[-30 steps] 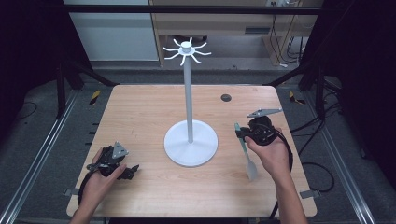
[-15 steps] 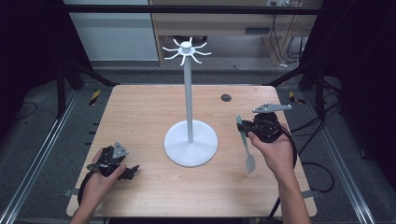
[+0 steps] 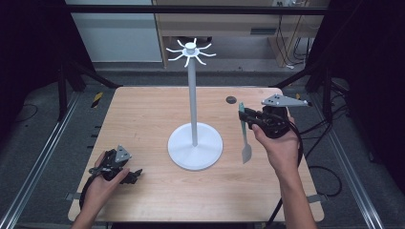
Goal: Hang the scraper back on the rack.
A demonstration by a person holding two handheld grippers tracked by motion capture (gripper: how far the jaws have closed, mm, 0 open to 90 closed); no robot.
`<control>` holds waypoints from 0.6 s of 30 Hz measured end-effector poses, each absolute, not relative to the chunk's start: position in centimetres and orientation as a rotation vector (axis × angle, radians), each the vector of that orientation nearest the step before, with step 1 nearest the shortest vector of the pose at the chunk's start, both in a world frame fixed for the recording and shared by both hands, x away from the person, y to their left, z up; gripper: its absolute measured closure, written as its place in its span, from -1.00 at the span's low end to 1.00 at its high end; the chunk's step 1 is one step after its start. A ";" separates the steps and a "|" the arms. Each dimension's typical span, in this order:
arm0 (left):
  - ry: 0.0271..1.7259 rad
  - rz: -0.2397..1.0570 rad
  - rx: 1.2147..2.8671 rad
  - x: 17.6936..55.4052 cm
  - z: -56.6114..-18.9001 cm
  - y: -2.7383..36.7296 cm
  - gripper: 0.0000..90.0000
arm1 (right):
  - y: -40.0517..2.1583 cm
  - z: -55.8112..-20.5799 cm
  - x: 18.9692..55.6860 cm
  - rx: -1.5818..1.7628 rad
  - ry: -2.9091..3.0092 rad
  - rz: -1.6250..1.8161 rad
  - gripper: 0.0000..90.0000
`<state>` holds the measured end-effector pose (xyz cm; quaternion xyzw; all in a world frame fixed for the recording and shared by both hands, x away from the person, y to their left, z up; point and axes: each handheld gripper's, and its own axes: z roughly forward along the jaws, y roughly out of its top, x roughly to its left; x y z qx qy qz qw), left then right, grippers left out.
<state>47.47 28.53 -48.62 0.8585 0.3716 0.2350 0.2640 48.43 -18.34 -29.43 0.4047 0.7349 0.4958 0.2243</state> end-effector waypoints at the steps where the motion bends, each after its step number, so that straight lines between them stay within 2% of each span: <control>1: 1.006 0.636 2.322 47.5 -48.6 28.5 -0.92 | -18.3 -29.4 48.4 1.117 2.028 1.368 0.65; 18: 1.007 0.641 2.312 47.4 -48.5 28.6 -0.92 | -15.7 -24.7 47.9 1.020 1.955 1.459 0.65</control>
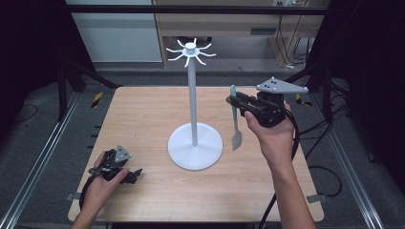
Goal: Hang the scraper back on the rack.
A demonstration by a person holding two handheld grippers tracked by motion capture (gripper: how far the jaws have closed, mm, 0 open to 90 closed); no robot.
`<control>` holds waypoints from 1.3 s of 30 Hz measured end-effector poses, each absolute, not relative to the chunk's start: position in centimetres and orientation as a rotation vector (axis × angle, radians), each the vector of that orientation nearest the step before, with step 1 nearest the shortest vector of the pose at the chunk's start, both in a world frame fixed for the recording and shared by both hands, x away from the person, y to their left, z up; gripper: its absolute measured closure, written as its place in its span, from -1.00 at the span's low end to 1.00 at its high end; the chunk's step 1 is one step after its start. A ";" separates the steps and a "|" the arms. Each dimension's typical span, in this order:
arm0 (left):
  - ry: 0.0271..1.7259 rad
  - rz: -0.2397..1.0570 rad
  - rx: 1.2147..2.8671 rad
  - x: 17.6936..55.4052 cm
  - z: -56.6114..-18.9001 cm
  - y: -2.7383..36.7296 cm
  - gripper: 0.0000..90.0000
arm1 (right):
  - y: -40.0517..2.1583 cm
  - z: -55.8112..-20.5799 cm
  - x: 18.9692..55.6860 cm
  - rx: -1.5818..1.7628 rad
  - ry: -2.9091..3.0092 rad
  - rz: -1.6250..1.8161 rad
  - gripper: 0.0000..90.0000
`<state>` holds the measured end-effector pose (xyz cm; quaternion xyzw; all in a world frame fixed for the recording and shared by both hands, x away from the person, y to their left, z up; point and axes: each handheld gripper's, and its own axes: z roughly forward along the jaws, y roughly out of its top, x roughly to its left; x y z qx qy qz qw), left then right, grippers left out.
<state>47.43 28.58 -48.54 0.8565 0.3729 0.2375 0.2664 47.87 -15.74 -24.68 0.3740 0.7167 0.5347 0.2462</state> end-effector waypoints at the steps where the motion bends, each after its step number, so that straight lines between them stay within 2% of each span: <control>1: 1.006 0.643 2.310 47.4 -48.6 28.6 -0.92 | -15.7 -24.7 47.9 1.020 1.955 1.459 0.65; 39: 1.005 0.638 2.315 47.4 -48.6 28.5 -0.92 | -11.5 -19.0 47.1 0.875 1.915 1.519 0.65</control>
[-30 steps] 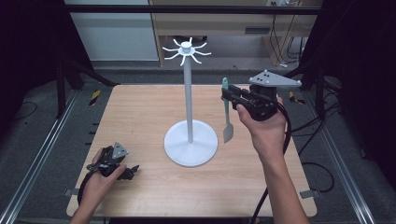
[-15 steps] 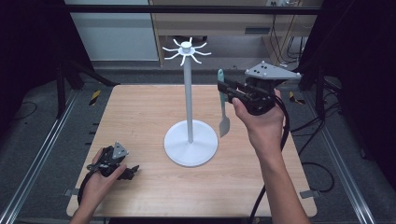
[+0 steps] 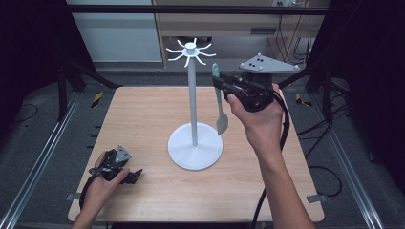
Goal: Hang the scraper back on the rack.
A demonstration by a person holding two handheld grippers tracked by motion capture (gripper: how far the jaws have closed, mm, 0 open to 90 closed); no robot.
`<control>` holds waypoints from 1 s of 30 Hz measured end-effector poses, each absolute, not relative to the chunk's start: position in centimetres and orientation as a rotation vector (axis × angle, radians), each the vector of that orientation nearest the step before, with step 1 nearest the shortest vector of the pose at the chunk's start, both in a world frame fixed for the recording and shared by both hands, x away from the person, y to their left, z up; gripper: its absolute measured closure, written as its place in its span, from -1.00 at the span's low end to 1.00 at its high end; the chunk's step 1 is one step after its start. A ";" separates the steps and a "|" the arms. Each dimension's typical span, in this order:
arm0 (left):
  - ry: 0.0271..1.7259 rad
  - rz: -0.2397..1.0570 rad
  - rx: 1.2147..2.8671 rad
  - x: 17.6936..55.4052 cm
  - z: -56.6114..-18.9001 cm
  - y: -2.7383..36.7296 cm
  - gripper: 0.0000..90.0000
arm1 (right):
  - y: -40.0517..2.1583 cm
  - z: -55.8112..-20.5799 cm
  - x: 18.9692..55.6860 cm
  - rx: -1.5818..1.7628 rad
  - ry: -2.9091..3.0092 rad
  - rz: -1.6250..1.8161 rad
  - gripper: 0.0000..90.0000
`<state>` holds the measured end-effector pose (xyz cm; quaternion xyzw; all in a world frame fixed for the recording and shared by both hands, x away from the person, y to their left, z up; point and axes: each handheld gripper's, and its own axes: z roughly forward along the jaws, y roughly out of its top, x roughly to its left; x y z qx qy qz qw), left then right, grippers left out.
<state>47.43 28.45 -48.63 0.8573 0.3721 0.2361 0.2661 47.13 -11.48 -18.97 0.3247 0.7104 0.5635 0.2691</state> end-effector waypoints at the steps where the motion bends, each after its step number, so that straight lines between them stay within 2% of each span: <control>1: 1.005 0.637 2.315 47.4 -48.6 28.4 -0.92 | -11.2 -18.8 47.1 0.868 1.915 1.520 0.65; 30: 1.001 0.628 2.321 47.4 -48.7 28.4 -0.92 | -9.7 -18.3 47.8 0.857 1.955 1.497 0.65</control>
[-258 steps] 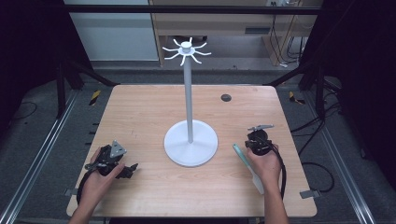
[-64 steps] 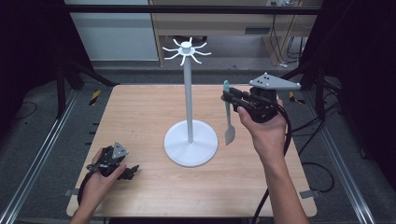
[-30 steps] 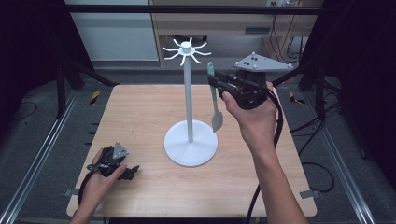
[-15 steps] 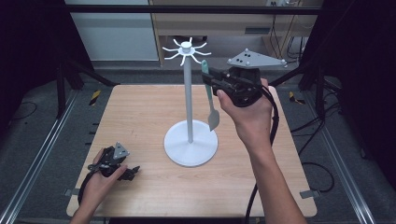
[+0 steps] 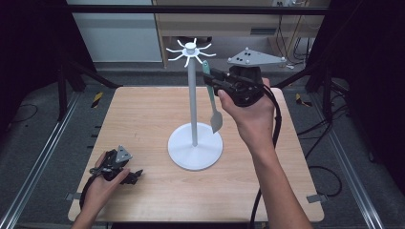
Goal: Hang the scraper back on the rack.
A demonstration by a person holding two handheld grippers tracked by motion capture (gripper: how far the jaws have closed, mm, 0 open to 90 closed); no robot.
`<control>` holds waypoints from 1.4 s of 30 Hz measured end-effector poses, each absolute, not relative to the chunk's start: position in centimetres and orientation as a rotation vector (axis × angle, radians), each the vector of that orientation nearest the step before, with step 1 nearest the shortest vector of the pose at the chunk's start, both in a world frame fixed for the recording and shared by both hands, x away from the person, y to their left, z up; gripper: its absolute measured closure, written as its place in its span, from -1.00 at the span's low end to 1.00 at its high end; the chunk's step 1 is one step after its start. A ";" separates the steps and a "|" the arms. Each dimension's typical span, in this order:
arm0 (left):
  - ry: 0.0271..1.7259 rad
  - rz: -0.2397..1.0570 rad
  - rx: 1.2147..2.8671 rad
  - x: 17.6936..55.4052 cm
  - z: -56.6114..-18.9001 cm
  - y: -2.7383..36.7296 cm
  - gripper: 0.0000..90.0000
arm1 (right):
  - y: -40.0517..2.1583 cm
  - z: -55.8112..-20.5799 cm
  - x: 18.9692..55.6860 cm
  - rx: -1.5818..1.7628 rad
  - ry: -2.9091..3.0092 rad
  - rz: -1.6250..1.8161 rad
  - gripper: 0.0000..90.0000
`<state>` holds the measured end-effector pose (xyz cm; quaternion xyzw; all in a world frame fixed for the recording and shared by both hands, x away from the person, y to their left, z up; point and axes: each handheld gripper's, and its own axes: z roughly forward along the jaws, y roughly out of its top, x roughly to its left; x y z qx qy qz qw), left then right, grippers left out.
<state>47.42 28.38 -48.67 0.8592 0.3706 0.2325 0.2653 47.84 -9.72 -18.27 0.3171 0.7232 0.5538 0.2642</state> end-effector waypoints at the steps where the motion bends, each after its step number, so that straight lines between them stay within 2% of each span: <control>1: 1.001 0.631 2.320 47.4 -48.7 28.4 -0.92 | -9.7 -18.3 47.8 0.857 1.955 1.497 0.65; 42: 1.003 0.629 2.315 47.4 -48.7 28.3 -0.92 | -9.0 -18.6 48.7 0.874 1.965 1.493 0.64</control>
